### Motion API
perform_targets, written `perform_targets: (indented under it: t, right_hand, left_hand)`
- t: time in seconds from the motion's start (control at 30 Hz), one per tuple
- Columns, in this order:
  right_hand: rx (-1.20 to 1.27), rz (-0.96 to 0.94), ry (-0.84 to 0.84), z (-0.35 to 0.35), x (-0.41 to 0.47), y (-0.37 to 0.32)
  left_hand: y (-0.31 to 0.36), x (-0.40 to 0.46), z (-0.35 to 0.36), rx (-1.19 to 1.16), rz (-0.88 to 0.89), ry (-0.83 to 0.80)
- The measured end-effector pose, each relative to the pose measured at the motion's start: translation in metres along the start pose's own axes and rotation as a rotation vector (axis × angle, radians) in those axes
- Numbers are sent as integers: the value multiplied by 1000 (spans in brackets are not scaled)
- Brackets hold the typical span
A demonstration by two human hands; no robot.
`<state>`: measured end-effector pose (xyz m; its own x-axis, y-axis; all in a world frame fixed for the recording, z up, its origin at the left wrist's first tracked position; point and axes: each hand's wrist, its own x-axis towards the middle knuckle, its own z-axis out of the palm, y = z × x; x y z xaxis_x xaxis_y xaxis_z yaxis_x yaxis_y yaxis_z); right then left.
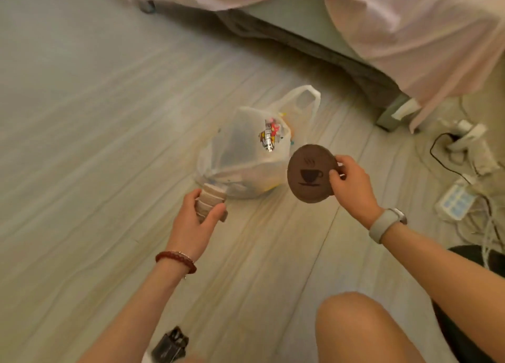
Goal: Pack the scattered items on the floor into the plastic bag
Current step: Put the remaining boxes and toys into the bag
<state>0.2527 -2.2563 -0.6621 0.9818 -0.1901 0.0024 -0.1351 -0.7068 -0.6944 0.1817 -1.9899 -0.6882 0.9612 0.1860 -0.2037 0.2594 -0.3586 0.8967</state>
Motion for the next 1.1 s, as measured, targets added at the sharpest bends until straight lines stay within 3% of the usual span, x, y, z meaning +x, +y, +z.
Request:
perform_targets:
  t: [0.2, 0.4, 0.57, 0.67, 0.77, 1.0, 1.1]
  right_hand:
    - [119, 28, 187, -9, 73, -23]
    - [-62, -73, 98, 30, 155, 3]
    - [-122, -168, -128, 67, 184, 35]
    - [27, -67, -14, 55, 201, 66]
    - [122, 38, -88, 49, 225, 91]
    - [308, -55, -213, 57, 255, 103]
    - [297, -118, -257, 62, 254, 102]
  left_hand:
    - [50, 42, 2, 5, 89, 70]
    - [86, 102, 71, 66, 142, 156]
    - [112, 147, 134, 221, 177, 215]
    - [125, 173, 159, 309, 199, 214]
    - [136, 203, 188, 550, 206, 154]
    - [122, 253, 228, 1291, 125, -84]
    - [105, 240, 229, 1378, 140, -169]
